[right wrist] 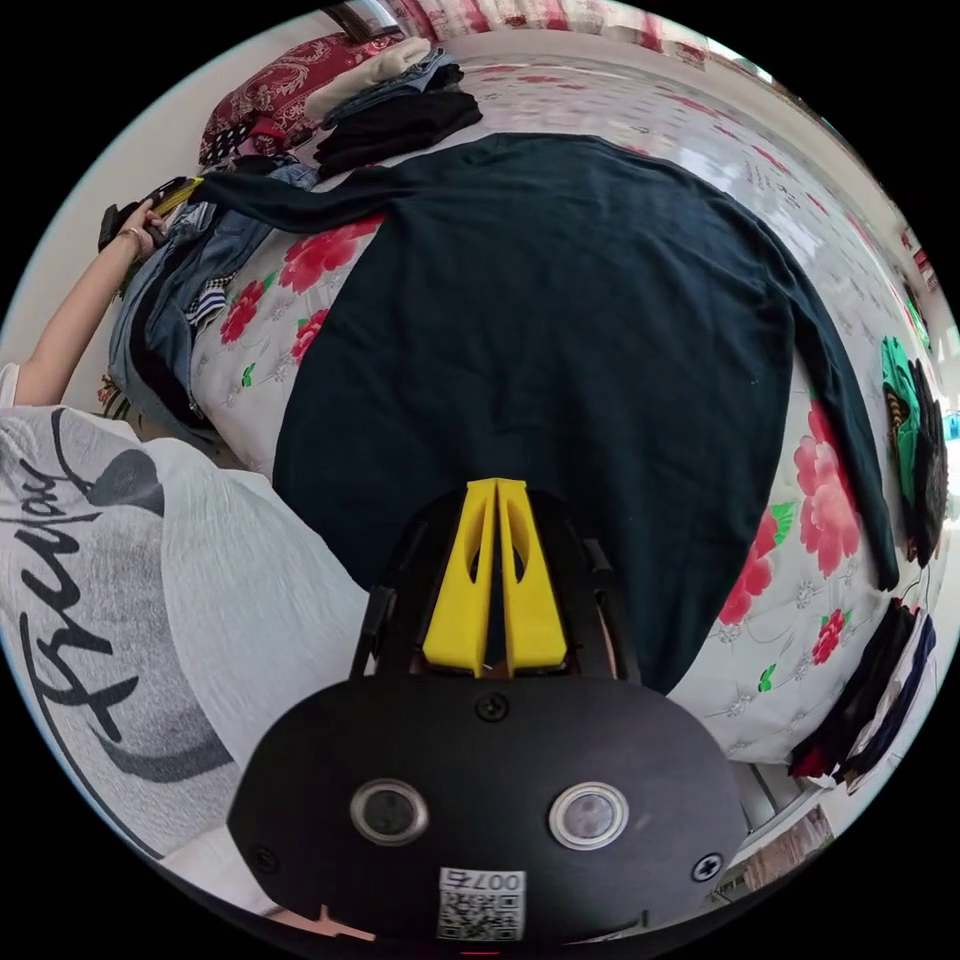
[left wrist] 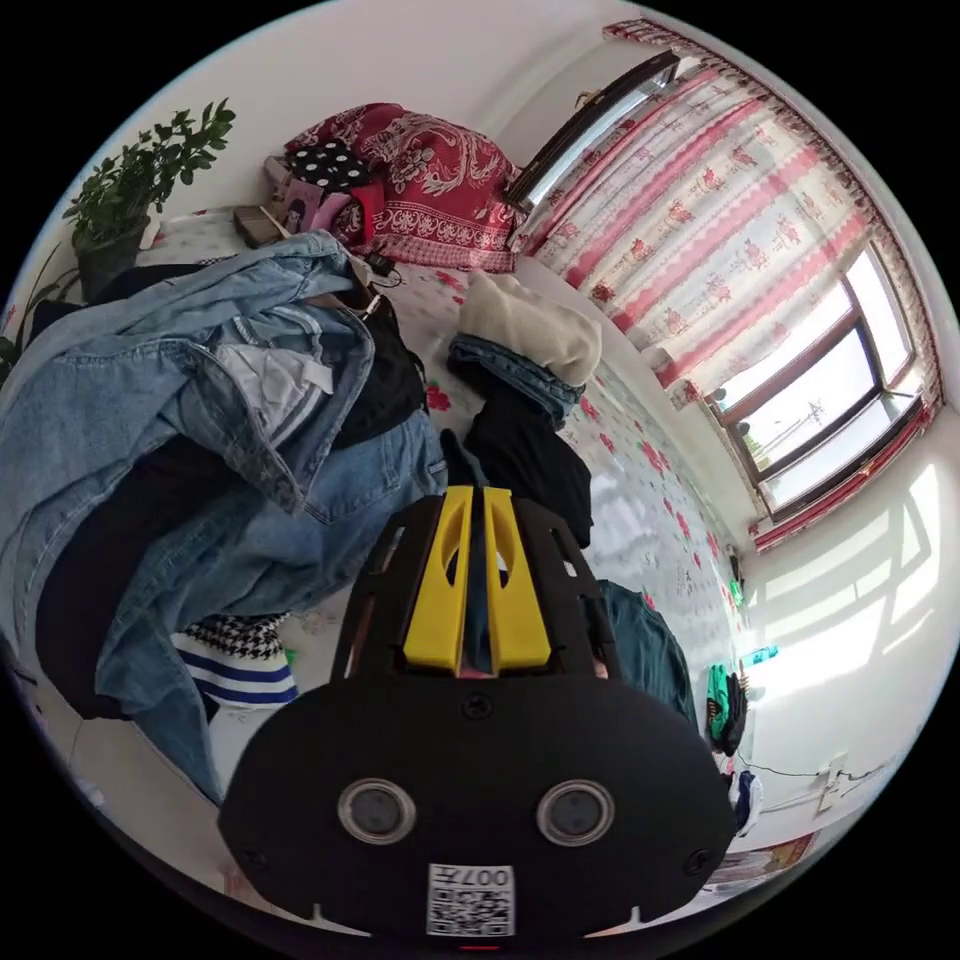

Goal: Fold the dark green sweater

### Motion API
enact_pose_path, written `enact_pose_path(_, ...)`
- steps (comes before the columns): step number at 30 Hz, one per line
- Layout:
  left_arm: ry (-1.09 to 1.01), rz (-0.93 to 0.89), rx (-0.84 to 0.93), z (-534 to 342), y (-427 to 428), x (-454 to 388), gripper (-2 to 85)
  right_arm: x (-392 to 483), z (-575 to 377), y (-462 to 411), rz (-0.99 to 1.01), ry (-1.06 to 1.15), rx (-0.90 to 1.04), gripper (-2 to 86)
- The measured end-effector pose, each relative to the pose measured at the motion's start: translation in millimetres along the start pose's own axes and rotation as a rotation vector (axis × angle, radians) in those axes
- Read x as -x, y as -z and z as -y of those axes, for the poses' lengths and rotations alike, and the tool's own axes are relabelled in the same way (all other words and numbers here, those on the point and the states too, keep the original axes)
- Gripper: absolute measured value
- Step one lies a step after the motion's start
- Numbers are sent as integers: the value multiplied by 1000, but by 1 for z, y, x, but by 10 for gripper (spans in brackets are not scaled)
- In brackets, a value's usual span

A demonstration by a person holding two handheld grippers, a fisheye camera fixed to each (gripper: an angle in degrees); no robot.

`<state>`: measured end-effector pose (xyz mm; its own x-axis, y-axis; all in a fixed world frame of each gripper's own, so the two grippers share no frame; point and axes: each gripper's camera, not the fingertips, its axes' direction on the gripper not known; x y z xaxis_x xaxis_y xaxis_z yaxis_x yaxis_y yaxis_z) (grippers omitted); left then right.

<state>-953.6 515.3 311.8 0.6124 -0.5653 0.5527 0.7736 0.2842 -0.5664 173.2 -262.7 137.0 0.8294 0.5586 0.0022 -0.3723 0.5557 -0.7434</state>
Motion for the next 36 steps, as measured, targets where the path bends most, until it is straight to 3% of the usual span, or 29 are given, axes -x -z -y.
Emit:
enact_pose_path(7,-533,-322,-42,-69,34,-221,-6,-27,-25,16,-4,-114,-65,-3)
enact_pose_path(10,-816,-545,21,-168,46,-334,-1,-43,-46,19,-38,-190,-76,-3)
enact_pose_path(12,-999,-711,176,-272,36,-399,12,-54,-62,19,-35,-245,-88,-3)
enact_pose_path(15,-1168,-805,380,-406,11,-427,89,-73,-92,17,-12,-349,-100,-3)
enact_pose_path(18,-1255,-714,603,-503,-14,-407,132,-86,-121,15,3,-416,-115,-2)
enact_pose_path(23,-1185,-444,781,-543,-45,-321,113,-98,-146,14,12,-434,-172,0)
enact_pose_path(29,-960,-114,776,-523,-77,-239,81,-98,-119,25,2,-303,-270,13)
enact_pose_path(36,-830,-93,685,-516,-93,-219,76,-65,-46,-1,-212,-7,-174,14)
